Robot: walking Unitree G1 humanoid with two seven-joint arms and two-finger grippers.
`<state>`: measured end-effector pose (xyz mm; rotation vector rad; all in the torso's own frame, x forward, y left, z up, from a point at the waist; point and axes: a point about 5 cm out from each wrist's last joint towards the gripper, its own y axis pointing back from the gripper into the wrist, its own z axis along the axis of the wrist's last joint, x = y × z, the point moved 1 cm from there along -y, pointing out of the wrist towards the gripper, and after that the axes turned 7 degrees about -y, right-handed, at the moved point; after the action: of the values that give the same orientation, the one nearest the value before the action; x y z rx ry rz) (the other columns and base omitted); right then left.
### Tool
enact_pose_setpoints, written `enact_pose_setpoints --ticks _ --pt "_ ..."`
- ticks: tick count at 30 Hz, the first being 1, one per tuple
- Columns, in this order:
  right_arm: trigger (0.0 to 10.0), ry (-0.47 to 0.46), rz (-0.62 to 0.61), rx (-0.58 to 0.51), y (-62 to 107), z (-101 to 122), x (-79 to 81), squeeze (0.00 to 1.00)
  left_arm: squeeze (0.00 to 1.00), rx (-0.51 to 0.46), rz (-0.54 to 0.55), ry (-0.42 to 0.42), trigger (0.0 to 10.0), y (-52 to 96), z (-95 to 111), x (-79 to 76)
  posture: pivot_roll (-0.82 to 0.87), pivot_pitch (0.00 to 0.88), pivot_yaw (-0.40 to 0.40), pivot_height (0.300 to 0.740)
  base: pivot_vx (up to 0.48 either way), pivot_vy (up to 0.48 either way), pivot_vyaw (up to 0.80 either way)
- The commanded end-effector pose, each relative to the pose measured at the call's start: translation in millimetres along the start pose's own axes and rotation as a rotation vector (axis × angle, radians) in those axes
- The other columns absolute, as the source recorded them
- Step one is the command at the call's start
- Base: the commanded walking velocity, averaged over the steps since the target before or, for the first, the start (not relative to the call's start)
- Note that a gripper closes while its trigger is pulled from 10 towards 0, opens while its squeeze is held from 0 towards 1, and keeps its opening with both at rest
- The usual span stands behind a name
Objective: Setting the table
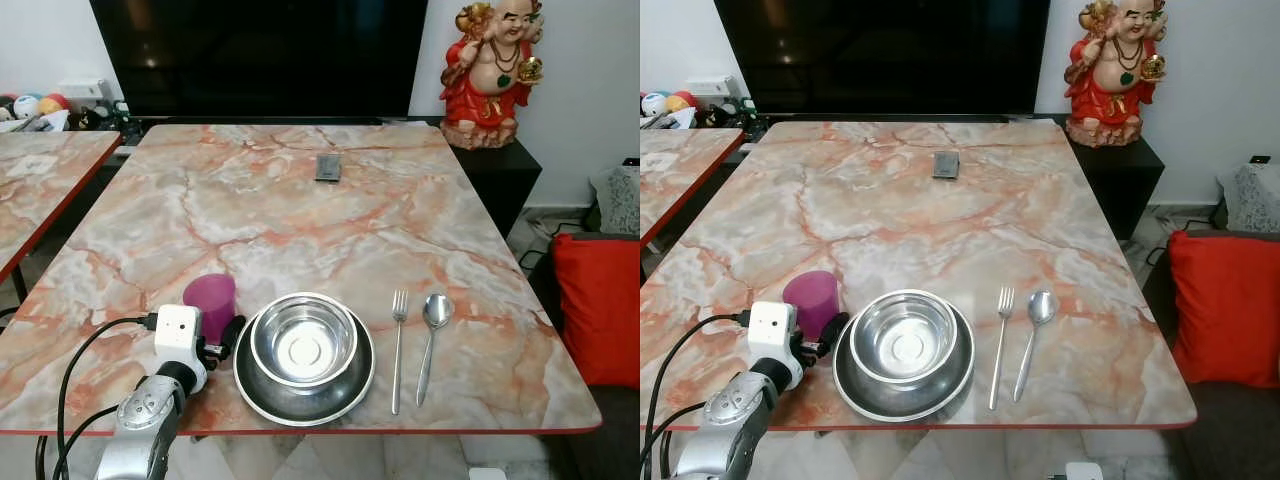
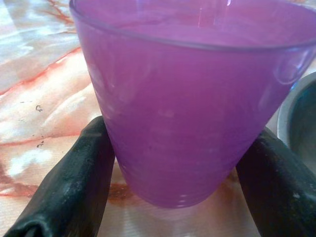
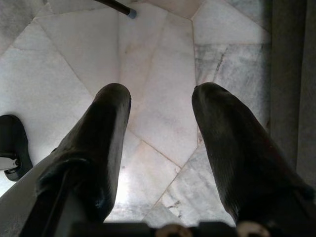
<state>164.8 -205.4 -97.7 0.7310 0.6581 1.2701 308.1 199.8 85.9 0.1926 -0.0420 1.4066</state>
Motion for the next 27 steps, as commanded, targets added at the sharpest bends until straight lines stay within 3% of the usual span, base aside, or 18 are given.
enact_pose_setpoints --ticks 1,13,14,15,16,17,27 --pt "10.0 -0.007 -0.003 0.014 0.9 -4.3 -0.1 0.00 0.00 0.011 0.000 -0.017 10.0 -0.2 -3.5 1.4 0.00 0.054 0.007 0.740 0.000 0.000 0.00" --pt "10.0 -0.004 -0.002 0.014 0.9 -3.9 -0.5 0.00 0.00 0.005 0.030 -0.026 10.0 -1.3 -3.3 4.2 -0.01 0.053 0.002 0.740 0.000 0.000 0.00" --pt "10.0 -0.003 -0.003 0.014 0.9 -3.9 -0.6 0.00 0.05 0.003 0.030 -0.027 10.0 -1.9 -3.5 3.4 -0.01 0.053 0.002 0.740 0.000 0.000 0.00" --pt "10.0 -0.003 -0.003 0.014 0.9 -3.9 -0.7 0.00 0.20 0.003 0.030 -0.028 10.0 -2.1 -3.7 3.1 -0.01 0.054 0.001 0.740 0.000 0.000 0.00" --pt "10.0 -0.003 -0.003 0.014 0.9 -3.9 -0.8 0.00 0.20 0.004 0.030 -0.028 10.0 -2.2 -3.8 2.9 -0.01 0.054 0.001 0.740 0.000 0.000 0.00" --pt "10.0 -0.003 -0.003 0.014 0.8 -3.9 -0.8 0.00 0.34 0.004 0.031 -0.029 10.0 -2.2 -3.9 2.9 -0.01 0.054 0.001 0.740 0.000 0.000 0.00" --pt "10.0 0.000 -0.002 0.015 0.8 -3.8 -0.8 0.00 0.33 0.007 0.041 -0.029 10.0 -1.9 -5.6 3.9 0.00 0.053 -0.001 0.740 0.000 0.000 0.00"
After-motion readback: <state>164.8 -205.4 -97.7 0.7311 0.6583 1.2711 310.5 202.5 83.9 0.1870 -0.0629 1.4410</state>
